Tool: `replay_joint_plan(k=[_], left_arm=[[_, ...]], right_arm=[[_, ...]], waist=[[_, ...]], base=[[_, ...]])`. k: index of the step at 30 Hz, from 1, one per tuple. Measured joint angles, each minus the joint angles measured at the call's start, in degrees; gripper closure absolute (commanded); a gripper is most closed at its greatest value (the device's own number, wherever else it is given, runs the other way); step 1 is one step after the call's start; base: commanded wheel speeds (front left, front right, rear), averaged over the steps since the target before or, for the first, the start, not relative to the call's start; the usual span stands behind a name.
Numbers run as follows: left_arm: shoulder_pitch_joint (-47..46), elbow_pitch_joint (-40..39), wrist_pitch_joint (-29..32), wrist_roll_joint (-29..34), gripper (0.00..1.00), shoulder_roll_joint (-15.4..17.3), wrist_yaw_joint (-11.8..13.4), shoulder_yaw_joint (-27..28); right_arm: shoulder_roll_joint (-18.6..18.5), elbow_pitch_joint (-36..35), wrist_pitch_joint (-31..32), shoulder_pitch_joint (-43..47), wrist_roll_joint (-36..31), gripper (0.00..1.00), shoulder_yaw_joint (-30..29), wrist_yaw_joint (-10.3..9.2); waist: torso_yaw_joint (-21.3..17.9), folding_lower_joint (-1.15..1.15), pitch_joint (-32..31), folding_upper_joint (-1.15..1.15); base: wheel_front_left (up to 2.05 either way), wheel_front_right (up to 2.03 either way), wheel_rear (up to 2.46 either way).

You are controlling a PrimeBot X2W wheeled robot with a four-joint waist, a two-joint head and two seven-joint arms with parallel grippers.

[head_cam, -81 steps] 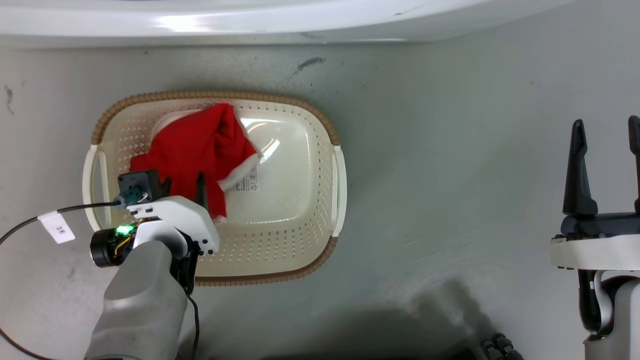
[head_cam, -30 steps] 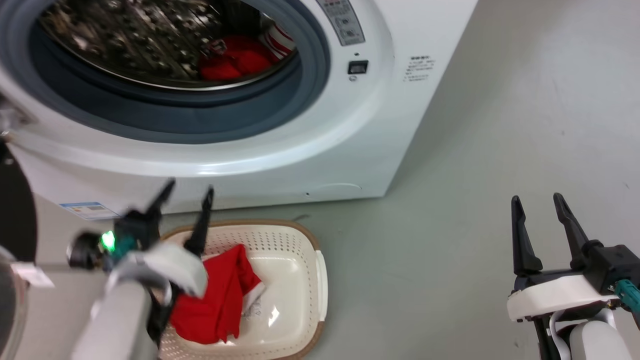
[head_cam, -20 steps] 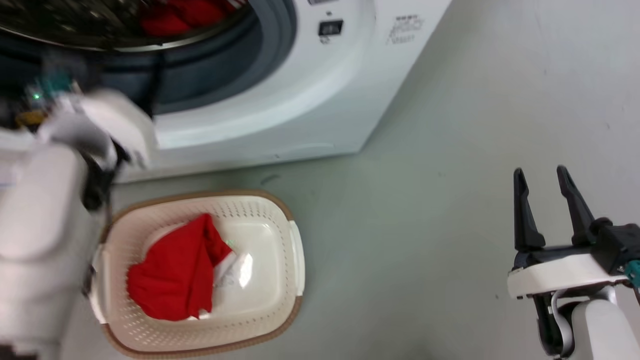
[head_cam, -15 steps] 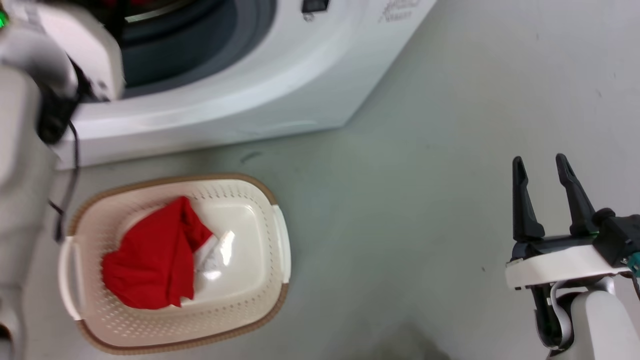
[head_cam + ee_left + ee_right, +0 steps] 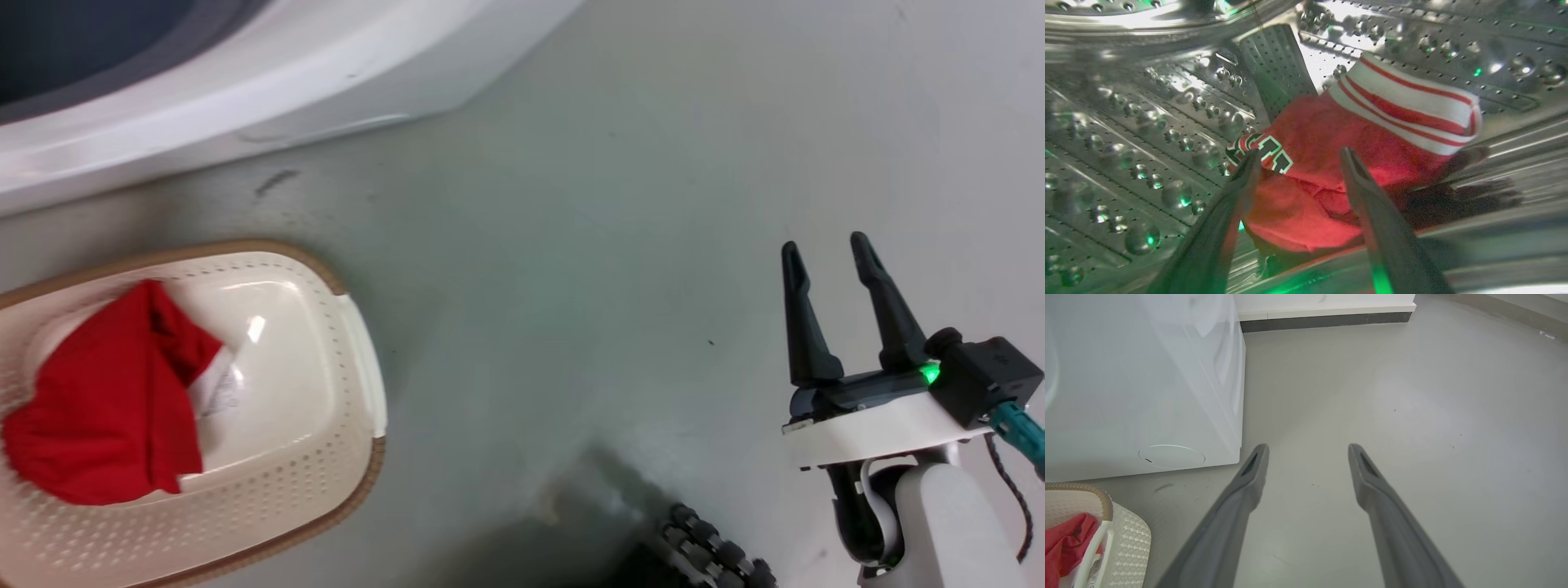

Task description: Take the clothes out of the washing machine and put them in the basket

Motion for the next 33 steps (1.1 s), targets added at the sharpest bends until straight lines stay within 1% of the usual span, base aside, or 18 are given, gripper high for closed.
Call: replay_joint_plan(k=[3, 6, 7, 10, 17, 18, 19, 21, 26, 29, 33], left_arm=[[-3.13, 2.05, 4.5, -0.04, 0.0, 1.09, 0.02, -0.22], [-4.7, 2.64, 6.25, 0.57, 0.0, 1.75, 0.2, -0.62], [-5.78, 3.27, 7.95, 0.76, 0.0, 2.03, 0.35, -1.07], [-5.91, 4.76, 9.78, 0.73, 0.0, 1.89, 0.55, -1.64], [-6.67, 6.26, 10.7, 1.03, 0.0, 1.88, 0.96, -2.16], [-6.76, 6.46, 10.71, 0.99, 0.55, 1.86, 0.96, -2.22], [-6.84, 6.56, 10.68, 0.99, 1.0, 1.85, 0.94, -2.38], [-7.08, 6.83, 10.49, 0.99, 1.0, 1.81, 0.93, -2.54], [-7.35, 7.34, 6.44, 1.02, 1.0, 2.1, 1.09, -2.45], [-7.28, 7.76, 2.32, 1.08, 1.0, 1.9, 1.05, -2.46], [-7.23, 8.12, -5.31, 1.57, 1.0, 1.2, 1.04, -2.42]], right_arm=[[0.01, -0.41, 0.0, 0.01, 0.77, 0.0, 1.21, 0.0], [0.0, -0.68, 0.0, 0.08, 1.23, 0.0, 1.68, 0.0], [0.0, -1.13, 0.0, 0.12, 1.69, 0.0, 2.03, 0.0], [0.01, -1.57, 0.0, 0.13, 2.04, 0.0, 1.89, 0.0], [0.01, -2.01, 0.0, 0.14, 2.57, 0.0, 1.55, 0.0], [0.01, -2.08, 0.0, 0.14, 2.59, 0.0, 1.54, 0.0], [0.01, -2.15, 0.0, 0.14, 2.7, 0.0, 1.54, 0.0], [0.01, -2.21, 0.0, 0.13, 2.9, 0.0, 1.54, 0.0], [0.01, -2.07, 0.0, -0.15, 2.88, 0.0, 1.72, 0.0], [0.02, -1.9, 0.0, -0.82, 2.29, 0.0, 1.41, 0.01], [0.02, -1.71, 0.0, -1.15, 0.99, 0.0, 0.13, 0.0]], waist=[[-1.83, 0.0, 1.57, 0.0], [-2.86, 0.0, 2.57, 0.0], [-3.65, -0.01, 3.58, 0.0], [-4.34, 0.0, 4.78, 0.0], [-4.47, -0.01, 5.39, 0.0], [-4.45, -0.01, 5.43, 0.0], [-4.42, -0.01, 5.47, 0.0], [-4.36, -0.01, 5.56, 0.0], [-4.24, -0.01, 5.56, 0.0], [-3.73, -0.01, 4.94, 0.0], [-2.6, -0.01, 3.5, 0.0]], base=[[0.0, 0.0, 0.0], [0.0, 0.0, 0.0], [0.0, 0.0, 0.0], [0.0, 0.0, 0.0], [0.0, 0.0, 0.0], [0.0, 0.0, 0.0], [0.0, 0.0, 0.0], [0.0, 0.0, 0.0], [0.0, 0.0, 0.0], [0.0, 0.0, 0.0], [0.0, 0.0, 0.0]])
